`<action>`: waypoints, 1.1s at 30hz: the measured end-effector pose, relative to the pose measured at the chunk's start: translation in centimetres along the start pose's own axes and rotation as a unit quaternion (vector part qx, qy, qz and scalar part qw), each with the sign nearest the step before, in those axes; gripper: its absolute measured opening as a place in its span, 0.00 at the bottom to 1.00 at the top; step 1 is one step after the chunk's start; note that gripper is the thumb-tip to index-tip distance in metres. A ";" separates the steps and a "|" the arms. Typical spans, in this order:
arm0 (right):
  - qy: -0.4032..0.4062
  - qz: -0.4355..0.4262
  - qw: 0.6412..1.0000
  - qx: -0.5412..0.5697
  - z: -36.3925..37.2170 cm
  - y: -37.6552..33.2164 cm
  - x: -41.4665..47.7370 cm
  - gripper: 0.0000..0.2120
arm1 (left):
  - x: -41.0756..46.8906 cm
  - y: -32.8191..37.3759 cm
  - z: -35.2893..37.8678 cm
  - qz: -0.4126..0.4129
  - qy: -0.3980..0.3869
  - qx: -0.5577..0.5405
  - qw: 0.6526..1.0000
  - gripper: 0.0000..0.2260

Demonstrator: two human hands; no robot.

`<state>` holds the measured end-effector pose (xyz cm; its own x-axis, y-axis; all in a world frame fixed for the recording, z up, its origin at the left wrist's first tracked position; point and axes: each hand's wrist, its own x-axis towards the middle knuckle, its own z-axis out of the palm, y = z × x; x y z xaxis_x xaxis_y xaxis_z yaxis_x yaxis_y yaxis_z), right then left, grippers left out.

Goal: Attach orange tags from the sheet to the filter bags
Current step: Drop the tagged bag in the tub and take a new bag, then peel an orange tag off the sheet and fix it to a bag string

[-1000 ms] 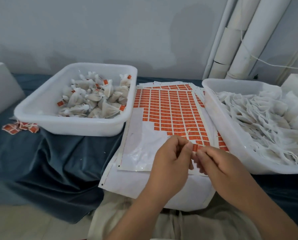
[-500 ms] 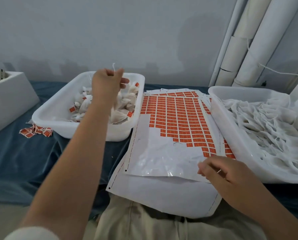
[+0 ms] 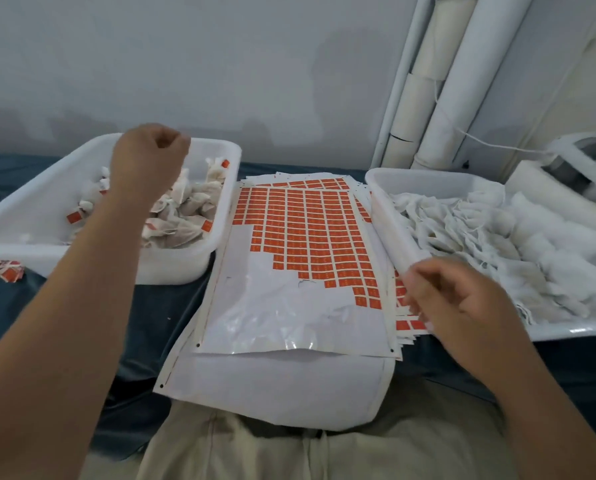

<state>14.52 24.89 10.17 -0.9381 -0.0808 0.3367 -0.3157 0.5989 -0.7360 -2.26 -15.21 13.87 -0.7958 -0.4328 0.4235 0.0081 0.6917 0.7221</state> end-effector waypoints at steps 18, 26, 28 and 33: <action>-0.152 0.171 0.878 -0.420 -3.9 5.3 9.3 0.17 | -21.4 6.4 3.1 0.064 -0.303 -0.159 0.938 0.09; -0.002 0.129 0.937 -0.324 -6.4 5.5 6.3 0.09 | -22.7 7.3 3.2 0.057 -0.323 -0.214 0.920 0.14; 0.035 0.103 0.946 -0.305 -7.2 5.2 5.8 0.08 | -23.0 7.5 3.4 0.055 -0.334 -0.209 0.917 0.13; 0.046 -0.003 0.948 -0.315 -9.3 2.5 5.0 0.10 | -23.5 7.9 3.2 0.062 -0.323 -0.216 0.919 0.13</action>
<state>10.32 33.43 15.50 -0.9114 -0.0336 0.4102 -0.1466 0.9578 -0.2473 14.57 2.29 7.91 -0.9647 0.1650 0.2052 0.2524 0.3580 0.8989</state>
